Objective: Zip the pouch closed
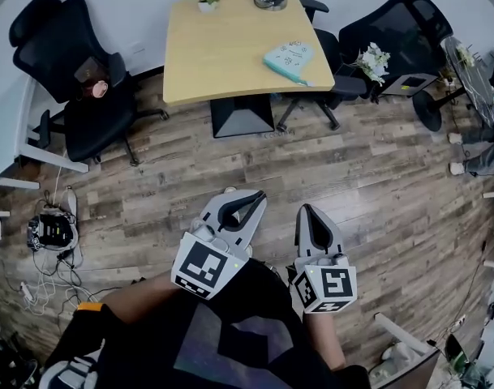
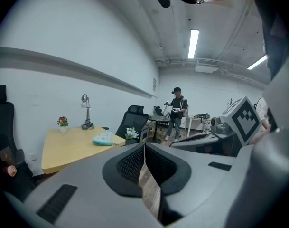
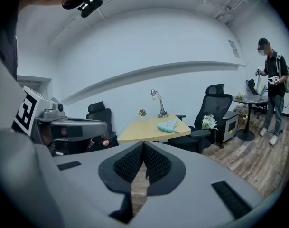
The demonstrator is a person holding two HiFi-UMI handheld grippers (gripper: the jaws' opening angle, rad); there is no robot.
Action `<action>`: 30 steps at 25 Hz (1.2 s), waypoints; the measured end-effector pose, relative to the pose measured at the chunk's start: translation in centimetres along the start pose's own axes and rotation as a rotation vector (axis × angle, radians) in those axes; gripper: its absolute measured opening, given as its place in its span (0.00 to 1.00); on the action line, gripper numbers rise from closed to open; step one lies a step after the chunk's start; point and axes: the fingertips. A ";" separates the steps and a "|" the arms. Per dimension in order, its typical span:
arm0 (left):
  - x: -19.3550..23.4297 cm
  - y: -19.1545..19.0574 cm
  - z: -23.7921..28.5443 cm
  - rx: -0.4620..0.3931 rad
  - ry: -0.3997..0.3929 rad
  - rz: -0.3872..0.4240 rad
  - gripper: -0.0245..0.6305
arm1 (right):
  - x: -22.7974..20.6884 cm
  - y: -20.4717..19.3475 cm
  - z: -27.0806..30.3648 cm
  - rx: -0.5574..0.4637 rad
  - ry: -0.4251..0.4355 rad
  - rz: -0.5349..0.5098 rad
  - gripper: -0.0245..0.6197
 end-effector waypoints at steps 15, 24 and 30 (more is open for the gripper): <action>9.5 5.3 7.8 -0.013 -0.057 -0.011 0.06 | -4.1 7.6 10.3 0.063 -0.070 -0.041 0.06; 15.0 8.0 10.1 -0.050 -0.083 -0.002 0.06 | -4.9 11.8 14.7 0.061 -0.129 -0.076 0.06; 17.6 8.7 10.0 -0.061 -0.065 -0.009 0.06 | -5.2 13.6 16.6 0.063 -0.152 -0.103 0.06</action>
Point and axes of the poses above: the fingertips, and each gripper's own axes: z forward along the fingers, x to its left, y out of its top, and after that the axes turned 9 degrees about x, right-handed
